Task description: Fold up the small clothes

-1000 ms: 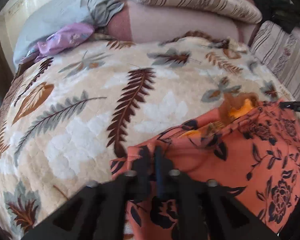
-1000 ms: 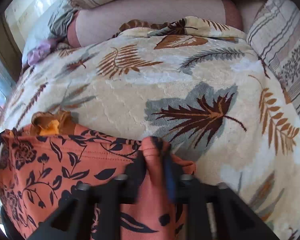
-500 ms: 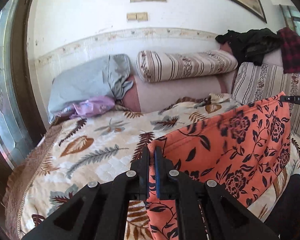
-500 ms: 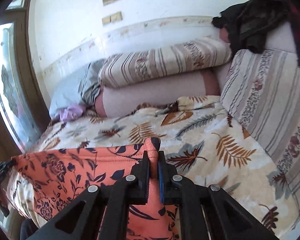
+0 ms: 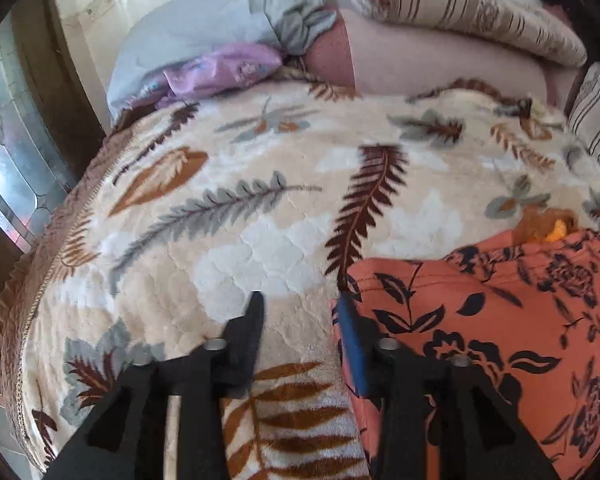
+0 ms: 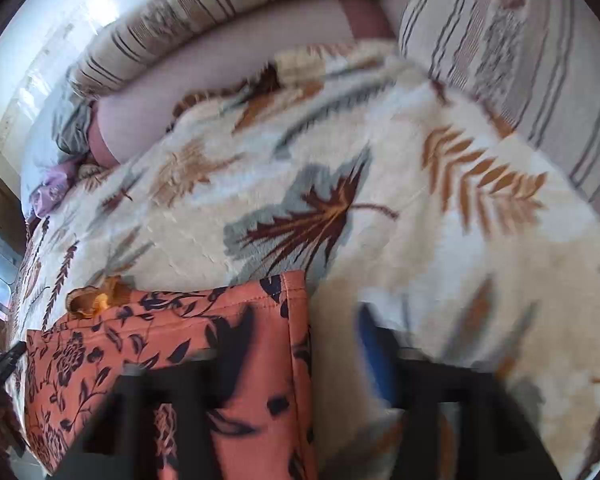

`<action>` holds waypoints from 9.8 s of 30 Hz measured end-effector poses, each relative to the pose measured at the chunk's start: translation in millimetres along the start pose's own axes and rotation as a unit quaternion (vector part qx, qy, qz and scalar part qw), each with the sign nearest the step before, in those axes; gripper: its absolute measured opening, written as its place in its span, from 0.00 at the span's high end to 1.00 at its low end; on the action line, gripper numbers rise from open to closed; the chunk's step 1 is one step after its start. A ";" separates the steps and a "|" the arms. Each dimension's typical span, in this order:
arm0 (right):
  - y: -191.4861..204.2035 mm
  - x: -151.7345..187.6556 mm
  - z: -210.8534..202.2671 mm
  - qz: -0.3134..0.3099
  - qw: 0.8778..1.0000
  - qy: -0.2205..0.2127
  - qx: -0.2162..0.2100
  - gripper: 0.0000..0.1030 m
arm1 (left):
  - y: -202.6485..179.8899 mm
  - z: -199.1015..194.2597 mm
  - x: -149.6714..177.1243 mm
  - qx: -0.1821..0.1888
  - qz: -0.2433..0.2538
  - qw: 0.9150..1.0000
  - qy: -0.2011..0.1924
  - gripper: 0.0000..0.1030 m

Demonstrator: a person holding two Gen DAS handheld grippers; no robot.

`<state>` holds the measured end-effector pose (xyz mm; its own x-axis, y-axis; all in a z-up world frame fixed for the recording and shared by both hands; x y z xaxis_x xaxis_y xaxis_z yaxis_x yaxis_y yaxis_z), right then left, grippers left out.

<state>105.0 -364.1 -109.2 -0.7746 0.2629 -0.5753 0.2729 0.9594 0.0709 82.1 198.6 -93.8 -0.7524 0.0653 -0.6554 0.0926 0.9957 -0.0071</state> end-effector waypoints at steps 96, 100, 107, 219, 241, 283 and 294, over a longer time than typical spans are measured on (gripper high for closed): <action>34.8 9.8 -77.1 0.046 0.981 0.028 -0.185 0.27 | -47.8 -40.2 138.7 0.119 -0.157 0.979 0.054 0.47; 76.1 55.4 -91.6 -0.001 0.972 0.059 -0.229 0.27 | -36.9 -56.5 140.8 0.164 -0.199 0.965 0.043 0.83; 83.8 121.8 -59.3 -0.014 0.970 0.121 -0.210 0.26 | -37.5 -78.3 130.8 0.152 -0.181 0.970 0.062 0.57; 151.4 76.2 -151.6 -0.040 0.994 -0.056 -0.083 0.83 | -91.9 -59.5 74.9 0.204 -0.205 0.957 -0.034 0.08; 301.6 190.5 -115.9 -0.228 0.961 -0.026 -0.156 0.83 | -107.6 28.4 6.5 0.343 -0.238 0.901 0.118 0.19; 405.5 223.4 -88.2 -0.242 0.916 0.057 -0.313 0.34 | 13.7 10.2 28.2 0.205 -0.101 0.971 0.068 0.69; 247.5 192.4 -133.9 -0.109 0.936 0.011 -0.336 0.32 | -30.5 -11.3 91.9 0.240 -0.101 0.961 0.092 0.55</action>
<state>-52.8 -62.4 -93.2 -0.7842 0.0481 -0.6186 -0.3069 0.8364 0.4541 2.7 175.0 -145.3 -0.8853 -0.0710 -0.4595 0.1902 0.8465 -0.4972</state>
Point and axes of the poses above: each gripper's, at about its wrist camera, not at the fingertips, and z roughly the way its jaws point, y to its left, x to its underside, the point moved 3 cm from there along z, roughly the way its jaws point, and after that the axes turned 11 degrees about x, right-handed, at the moved point
